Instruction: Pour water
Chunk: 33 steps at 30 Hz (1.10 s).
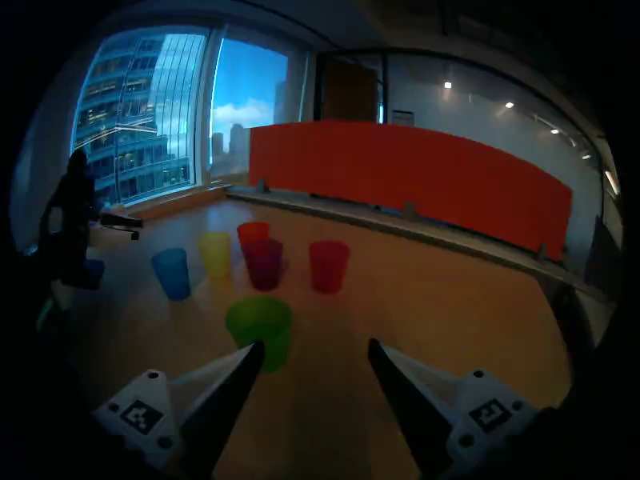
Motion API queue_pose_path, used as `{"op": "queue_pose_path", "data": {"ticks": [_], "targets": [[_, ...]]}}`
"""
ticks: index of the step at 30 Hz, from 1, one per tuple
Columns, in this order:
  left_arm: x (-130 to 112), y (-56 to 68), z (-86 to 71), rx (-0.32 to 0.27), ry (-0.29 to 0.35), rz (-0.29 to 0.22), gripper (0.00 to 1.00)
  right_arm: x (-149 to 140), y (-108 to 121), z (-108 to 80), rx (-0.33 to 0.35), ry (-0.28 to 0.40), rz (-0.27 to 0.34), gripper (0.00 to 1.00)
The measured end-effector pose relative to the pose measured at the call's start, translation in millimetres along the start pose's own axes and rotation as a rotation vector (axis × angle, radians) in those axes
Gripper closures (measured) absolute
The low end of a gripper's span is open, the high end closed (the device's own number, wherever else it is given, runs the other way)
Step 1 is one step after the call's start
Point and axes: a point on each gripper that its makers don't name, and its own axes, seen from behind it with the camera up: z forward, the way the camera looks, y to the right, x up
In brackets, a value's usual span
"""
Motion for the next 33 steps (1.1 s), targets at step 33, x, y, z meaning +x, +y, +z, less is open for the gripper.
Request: {"op": "queue_pose_path", "data": {"ticks": [33], "targets": [[67.0, -63.1, -17.3, 0.307, 0.308, -0.094, 0.03, 73.4, 77.7, -26.1, -0.382, 0.362, 0.112, 0.0]]}}
